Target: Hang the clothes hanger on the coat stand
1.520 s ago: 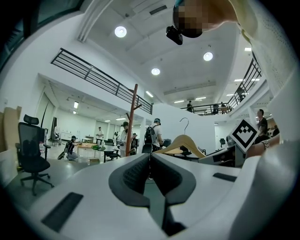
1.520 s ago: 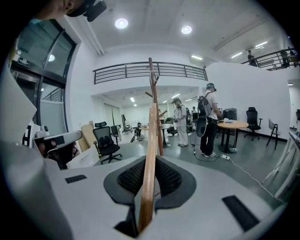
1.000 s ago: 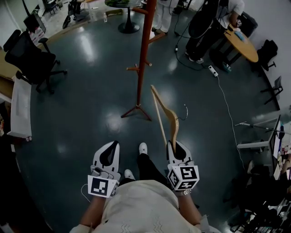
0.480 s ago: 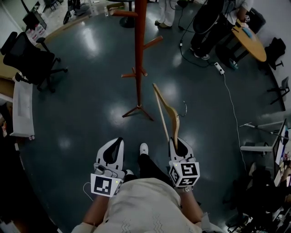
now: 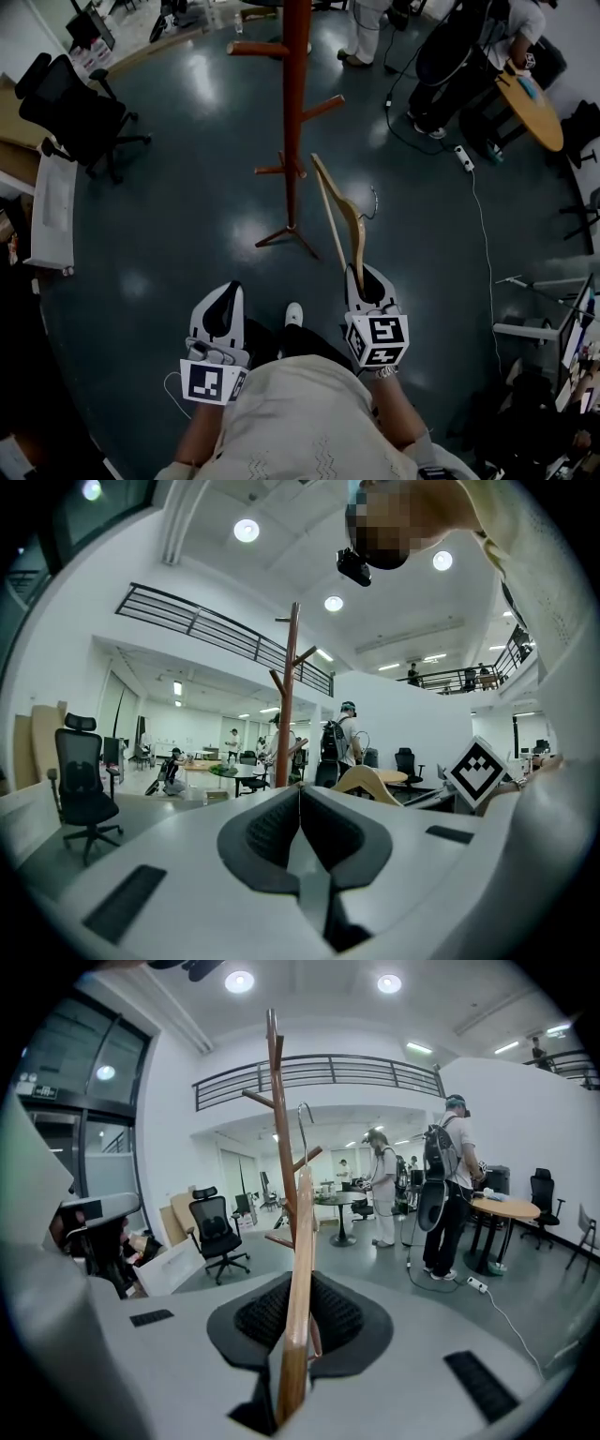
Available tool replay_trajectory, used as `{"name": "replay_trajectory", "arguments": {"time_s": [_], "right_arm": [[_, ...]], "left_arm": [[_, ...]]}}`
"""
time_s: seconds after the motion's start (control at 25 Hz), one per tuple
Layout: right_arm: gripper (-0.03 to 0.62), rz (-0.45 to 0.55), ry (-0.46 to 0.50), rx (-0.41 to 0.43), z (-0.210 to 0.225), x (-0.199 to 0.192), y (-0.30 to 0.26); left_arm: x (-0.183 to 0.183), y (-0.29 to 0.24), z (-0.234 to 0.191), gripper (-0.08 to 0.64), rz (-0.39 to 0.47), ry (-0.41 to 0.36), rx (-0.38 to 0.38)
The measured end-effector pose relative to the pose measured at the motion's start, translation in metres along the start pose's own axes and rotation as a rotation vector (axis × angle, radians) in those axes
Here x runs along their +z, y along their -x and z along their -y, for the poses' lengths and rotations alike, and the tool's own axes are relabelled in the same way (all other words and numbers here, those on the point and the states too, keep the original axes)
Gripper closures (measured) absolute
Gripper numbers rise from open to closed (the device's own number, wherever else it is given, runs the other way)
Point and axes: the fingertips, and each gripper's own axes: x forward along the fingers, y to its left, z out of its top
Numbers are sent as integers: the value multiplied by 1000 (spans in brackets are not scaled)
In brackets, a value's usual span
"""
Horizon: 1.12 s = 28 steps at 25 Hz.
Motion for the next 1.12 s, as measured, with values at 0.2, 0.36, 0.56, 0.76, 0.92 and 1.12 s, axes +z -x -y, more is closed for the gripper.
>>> {"name": "replay_trajectory", "arguments": {"time_s": [0.2, 0.36, 0.56, 0.76, 0.92, 1.12], "right_arm": [[526, 23, 50, 8, -5, 21, -31], [525, 47, 60, 0, -9, 43, -57], [526, 65, 97, -15, -5, 70, -90], [526, 55, 174, -43, -1, 79, -128], [525, 33, 215, -35, 1, 83, -151], [525, 6, 240, -19, 3, 77, -176]], "left_arm": [[-3, -3, -15, 546, -1, 0, 8], [-5, -10, -27, 546, -4, -11, -21], [-1, -27, -41, 546, -10, -6, -57], [-5, -47, -62, 546, -34, -14, -79], [-7, -60, -70, 546, -58, -10, -88], [-13, -67, -83, 546, -77, -9, -88]]}}
